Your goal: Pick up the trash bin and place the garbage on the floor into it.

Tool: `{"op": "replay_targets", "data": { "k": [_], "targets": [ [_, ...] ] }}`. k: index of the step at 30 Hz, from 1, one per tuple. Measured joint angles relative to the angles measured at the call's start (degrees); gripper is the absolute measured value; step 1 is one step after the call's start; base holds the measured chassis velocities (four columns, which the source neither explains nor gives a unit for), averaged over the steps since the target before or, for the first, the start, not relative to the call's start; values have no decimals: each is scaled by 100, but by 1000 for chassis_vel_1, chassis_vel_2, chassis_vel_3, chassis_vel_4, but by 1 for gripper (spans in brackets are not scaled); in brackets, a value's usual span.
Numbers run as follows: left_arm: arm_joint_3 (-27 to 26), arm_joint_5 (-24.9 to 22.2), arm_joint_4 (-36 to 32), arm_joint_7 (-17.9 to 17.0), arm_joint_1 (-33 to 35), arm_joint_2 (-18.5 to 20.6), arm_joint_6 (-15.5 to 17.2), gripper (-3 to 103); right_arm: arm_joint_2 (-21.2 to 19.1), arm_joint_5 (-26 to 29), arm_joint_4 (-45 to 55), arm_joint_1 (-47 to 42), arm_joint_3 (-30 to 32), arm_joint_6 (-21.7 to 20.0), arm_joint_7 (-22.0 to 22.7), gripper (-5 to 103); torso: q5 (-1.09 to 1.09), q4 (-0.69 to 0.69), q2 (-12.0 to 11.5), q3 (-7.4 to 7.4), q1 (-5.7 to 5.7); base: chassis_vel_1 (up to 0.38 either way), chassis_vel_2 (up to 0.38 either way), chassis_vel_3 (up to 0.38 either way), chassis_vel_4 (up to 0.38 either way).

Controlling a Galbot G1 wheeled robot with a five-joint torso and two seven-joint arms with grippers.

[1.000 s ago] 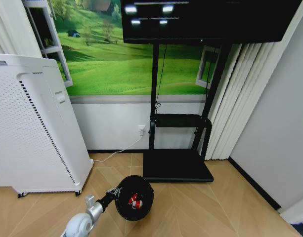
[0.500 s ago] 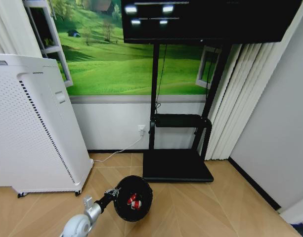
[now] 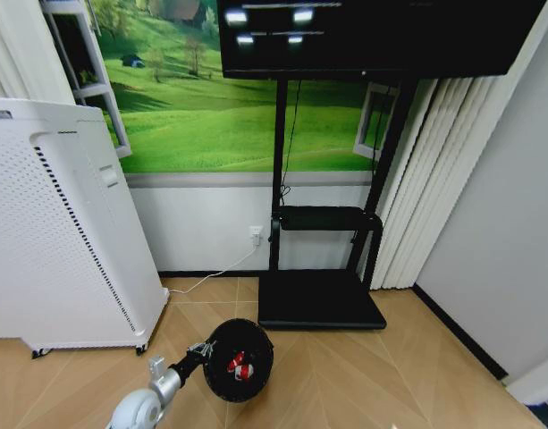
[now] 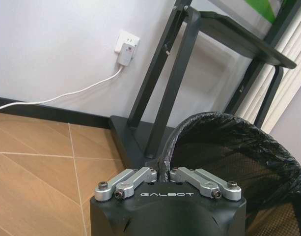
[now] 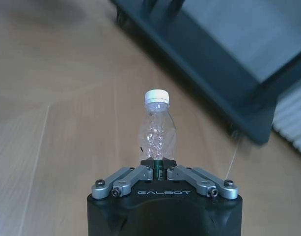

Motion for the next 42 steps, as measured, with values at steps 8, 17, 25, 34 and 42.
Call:
{"op": "replay_targets", "data": {
  "k": [8,17,25,34,42],
  "targets": [
    [149,-12,288,-28,-183,-44,20,6,-321,1187,2187,-426,-13,154,-379,8,-3,2,0,0,0,0,0,0,0],
    [620,8,474,-15,-437,-140,80,6,-551,1485,3679,-596,-793,-231,-565,8,-1,1,1,0,0,0,0,0,0],
    [1188,117,490,0,-662,-188,117,6,-481,1404,3961,-454,-1797,-604,-509,8,-2,-1,0,0,0,0,0,0,0],
    [1629,220,423,89,-765,-243,160,6,-430,1112,3997,-215,-2479,-812,-436,8,-1,1,0,-1,0,0,0,0,0],
    [1896,196,135,149,-741,-273,224,6,-384,985,3809,-196,-2662,-768,-504,8,-1,0,0,-1,0,0,0,0,0]
  ]
}}
